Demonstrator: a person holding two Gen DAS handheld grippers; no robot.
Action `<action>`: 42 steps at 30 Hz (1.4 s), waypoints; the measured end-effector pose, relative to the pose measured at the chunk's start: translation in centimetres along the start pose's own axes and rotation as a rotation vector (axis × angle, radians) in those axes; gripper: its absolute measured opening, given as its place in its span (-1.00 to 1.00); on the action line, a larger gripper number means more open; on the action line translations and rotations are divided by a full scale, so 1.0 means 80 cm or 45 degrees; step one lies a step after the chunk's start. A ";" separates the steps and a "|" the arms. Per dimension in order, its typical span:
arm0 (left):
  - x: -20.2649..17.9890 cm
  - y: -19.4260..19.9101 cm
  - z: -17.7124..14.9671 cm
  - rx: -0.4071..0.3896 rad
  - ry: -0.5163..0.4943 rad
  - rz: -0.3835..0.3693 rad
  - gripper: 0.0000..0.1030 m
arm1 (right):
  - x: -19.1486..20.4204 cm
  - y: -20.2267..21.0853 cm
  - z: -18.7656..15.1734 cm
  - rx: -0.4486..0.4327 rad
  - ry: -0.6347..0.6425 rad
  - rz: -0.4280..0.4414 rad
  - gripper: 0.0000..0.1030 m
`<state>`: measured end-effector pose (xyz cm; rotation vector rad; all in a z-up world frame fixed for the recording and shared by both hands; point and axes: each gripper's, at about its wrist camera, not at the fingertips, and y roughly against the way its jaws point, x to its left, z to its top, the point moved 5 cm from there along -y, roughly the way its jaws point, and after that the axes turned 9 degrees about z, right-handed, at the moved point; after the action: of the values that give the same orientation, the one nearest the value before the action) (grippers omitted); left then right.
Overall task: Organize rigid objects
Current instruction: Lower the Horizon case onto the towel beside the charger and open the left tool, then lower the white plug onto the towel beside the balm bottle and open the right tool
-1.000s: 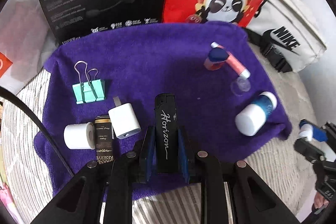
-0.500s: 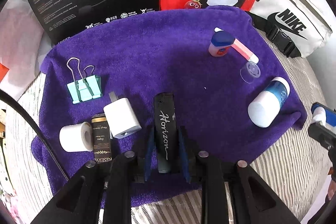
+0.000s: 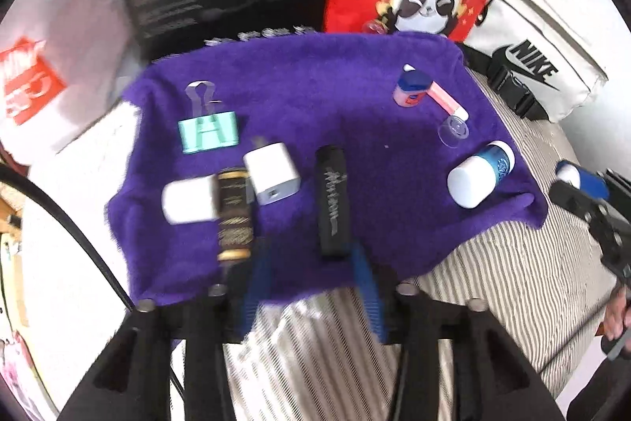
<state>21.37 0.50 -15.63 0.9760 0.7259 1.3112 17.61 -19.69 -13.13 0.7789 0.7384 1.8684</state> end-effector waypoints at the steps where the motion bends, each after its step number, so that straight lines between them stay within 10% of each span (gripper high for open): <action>1: 0.005 0.004 -0.004 -0.003 0.011 0.007 -0.11 | 0.002 -0.001 0.003 -0.002 0.005 0.007 -0.31; 17: 0.067 0.008 -0.081 0.033 0.190 0.015 -0.06 | 0.031 -0.071 0.055 0.039 0.073 0.060 -0.31; 42: 0.082 0.011 -0.097 0.024 0.242 -0.030 0.16 | 0.038 -0.181 0.073 0.189 0.126 -0.002 -0.30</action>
<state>15.10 8.27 -17.64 0.8627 0.8941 1.3908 28.74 -10.62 -19.99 0.7826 0.9491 1.8770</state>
